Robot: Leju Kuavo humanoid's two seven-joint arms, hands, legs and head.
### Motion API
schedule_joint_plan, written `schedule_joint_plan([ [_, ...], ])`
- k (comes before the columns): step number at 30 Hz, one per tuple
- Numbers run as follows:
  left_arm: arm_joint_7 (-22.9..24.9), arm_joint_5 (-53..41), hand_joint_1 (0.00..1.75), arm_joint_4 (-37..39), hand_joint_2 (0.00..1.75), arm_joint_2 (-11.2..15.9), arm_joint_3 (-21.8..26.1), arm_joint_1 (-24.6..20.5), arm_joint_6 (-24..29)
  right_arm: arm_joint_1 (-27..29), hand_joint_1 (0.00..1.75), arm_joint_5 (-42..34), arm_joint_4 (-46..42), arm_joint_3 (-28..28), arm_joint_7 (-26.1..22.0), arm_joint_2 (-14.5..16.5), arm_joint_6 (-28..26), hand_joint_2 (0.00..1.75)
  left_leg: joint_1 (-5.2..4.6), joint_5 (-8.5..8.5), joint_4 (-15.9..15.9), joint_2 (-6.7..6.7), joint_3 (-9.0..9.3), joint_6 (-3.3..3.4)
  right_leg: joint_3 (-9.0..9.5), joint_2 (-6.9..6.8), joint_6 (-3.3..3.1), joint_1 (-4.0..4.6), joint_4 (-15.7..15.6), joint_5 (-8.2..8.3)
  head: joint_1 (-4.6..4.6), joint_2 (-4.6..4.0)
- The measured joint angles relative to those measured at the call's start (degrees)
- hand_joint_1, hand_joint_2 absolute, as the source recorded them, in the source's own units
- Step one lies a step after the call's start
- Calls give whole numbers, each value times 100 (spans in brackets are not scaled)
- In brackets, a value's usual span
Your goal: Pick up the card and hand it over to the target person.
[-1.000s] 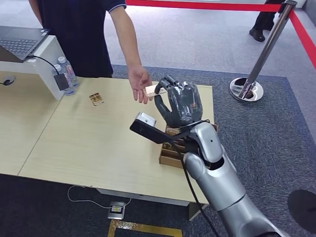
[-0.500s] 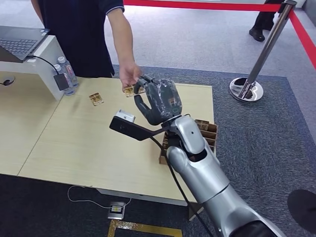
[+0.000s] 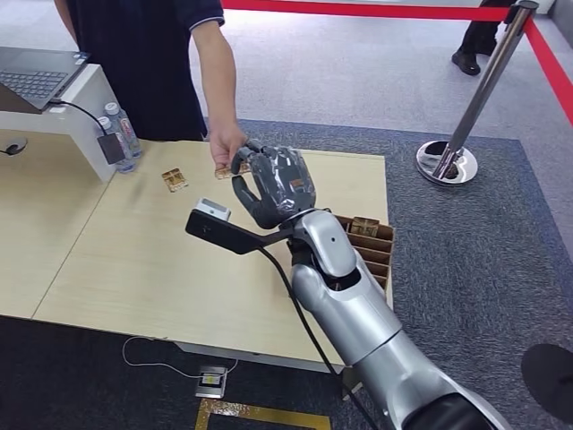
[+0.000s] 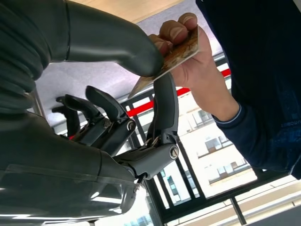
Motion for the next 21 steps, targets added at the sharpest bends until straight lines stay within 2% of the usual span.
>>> schedule_joint_plan([
  [6,-22,3,0,-2,175,23,-17,-12,-19,375,0,-332,-697,-242,-109,-281,182,175,2,4,-1,-14,-5,1,0,-13,0,2,-5,1,0,0],
  [11,-52,38,0,0,175,18,6,-9,-29,553,0,-426,-916,-298,-151,-390,172,175,1,2,-1,-9,-1,1,0,-8,0,2,-5,1,0,0],
  [16,26,171,0,0,175,-10,140,17,15,1464,0,-740,-1958,-488,-403,-935,-157,175,4,5,-8,-31,6,1,15,-30,0,4,-18,0,0,0],
  [21,1,294,0,-8,175,-5,264,59,46,2639,0,-566,-3686,-746,-332,-1491,-648,175,4,3,-7,-43,0,4,15,-41,2,4,-21,-4,0,0],
])
